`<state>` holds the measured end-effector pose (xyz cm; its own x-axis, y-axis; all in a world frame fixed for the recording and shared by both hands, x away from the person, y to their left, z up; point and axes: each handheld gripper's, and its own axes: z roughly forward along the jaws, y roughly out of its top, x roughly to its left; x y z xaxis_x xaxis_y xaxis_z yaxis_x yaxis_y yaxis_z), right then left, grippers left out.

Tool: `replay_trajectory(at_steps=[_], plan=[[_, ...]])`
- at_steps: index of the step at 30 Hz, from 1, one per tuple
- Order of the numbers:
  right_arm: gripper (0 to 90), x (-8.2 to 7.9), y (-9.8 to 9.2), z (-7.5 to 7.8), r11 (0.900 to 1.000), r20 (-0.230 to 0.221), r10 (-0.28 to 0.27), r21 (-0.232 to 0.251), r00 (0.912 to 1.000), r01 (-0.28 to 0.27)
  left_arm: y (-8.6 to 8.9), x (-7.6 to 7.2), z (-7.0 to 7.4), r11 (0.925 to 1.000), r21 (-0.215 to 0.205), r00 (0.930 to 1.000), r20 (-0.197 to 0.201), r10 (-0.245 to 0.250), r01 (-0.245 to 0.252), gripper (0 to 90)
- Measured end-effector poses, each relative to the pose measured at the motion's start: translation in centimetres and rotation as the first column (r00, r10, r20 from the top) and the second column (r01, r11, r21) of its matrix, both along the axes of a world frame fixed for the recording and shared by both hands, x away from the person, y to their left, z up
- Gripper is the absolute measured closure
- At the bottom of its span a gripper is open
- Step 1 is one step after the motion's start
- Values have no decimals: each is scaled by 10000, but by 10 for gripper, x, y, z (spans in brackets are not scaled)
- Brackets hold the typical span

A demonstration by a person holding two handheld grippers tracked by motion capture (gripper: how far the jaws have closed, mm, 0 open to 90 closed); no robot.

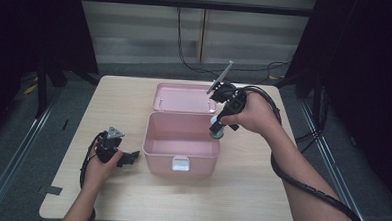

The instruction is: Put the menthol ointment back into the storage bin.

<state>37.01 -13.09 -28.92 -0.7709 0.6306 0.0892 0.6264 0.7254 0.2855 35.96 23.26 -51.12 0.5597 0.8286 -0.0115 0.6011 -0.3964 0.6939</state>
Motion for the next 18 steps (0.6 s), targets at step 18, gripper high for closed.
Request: replay_trajectory(at_steps=[18], plan=[[505,15,25,-14,9996,-129,13,-287,9999,-16,0,0,0,10000,1,10000,-1,-2,2,0]])
